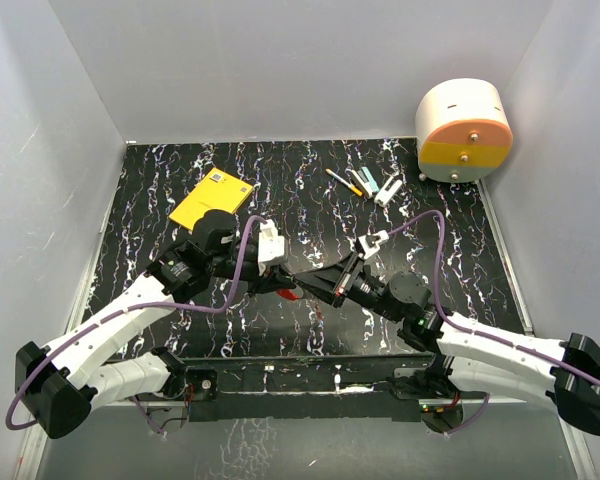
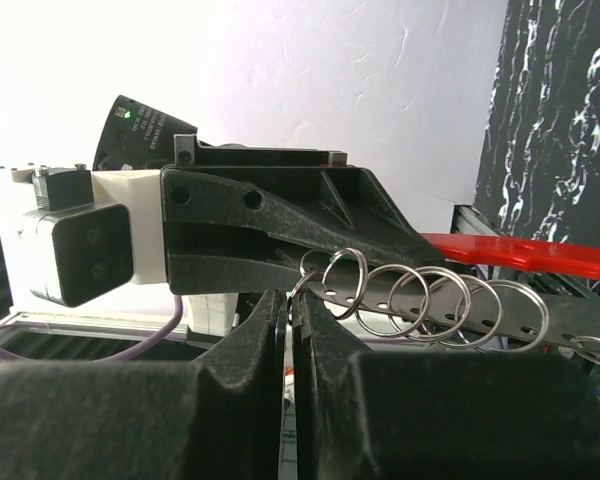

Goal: Put the keys on the keyring

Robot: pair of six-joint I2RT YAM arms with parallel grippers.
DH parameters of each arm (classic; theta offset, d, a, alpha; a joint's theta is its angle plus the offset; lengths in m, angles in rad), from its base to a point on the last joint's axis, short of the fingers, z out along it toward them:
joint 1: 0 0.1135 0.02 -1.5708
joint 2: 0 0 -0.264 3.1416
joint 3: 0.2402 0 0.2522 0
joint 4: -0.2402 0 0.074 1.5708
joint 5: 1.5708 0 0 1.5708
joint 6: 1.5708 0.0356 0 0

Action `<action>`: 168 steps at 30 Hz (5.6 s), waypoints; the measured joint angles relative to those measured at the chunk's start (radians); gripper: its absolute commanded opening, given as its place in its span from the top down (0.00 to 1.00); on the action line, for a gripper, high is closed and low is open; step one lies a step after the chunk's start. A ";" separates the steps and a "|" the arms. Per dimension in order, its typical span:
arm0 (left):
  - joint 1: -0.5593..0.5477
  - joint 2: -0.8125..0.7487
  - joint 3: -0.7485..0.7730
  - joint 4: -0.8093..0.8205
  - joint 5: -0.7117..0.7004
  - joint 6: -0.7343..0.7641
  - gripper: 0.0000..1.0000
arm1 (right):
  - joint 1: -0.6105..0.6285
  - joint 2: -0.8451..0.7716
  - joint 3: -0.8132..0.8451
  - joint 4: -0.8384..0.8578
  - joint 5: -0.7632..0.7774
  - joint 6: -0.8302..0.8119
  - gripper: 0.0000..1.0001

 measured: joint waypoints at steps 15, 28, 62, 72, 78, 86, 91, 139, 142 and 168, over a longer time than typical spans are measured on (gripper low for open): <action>0.009 -0.002 0.000 -0.002 0.053 -0.023 0.82 | 0.022 -0.005 0.096 -0.175 0.029 -0.093 0.92; 0.002 -0.005 0.066 -0.032 0.053 0.000 0.57 | 0.038 -0.023 0.132 -0.368 0.133 -0.167 0.92; 0.000 0.007 -0.042 -0.051 -0.158 -0.177 0.32 | 0.051 -0.023 0.184 -0.433 0.278 -0.193 0.92; 0.000 0.016 -0.042 0.009 -0.165 -0.158 0.34 | 0.062 -0.016 0.184 -0.421 0.274 -0.193 0.92; 0.000 0.021 -0.042 0.030 -0.161 -0.153 0.50 | 0.064 -0.002 0.184 -0.404 0.270 -0.193 0.92; 0.000 0.021 -0.042 0.030 -0.157 -0.135 0.72 | 0.064 -0.002 0.184 -0.398 0.271 -0.192 0.92; 0.000 0.021 -0.042 0.029 -0.154 -0.121 1.00 | 0.064 -0.008 0.184 -0.400 0.278 -0.192 0.92; 0.076 0.916 0.851 -0.343 -0.229 0.234 1.00 | 0.069 -0.327 0.263 -1.234 0.753 -0.153 0.11; 0.060 0.974 0.852 -0.318 -0.189 0.196 1.00 | 0.069 -0.334 0.270 -1.277 0.755 -0.146 0.09; -0.046 0.868 0.748 -0.285 -0.042 -0.124 0.04 | 0.069 -0.224 0.427 -1.471 0.745 -0.142 0.02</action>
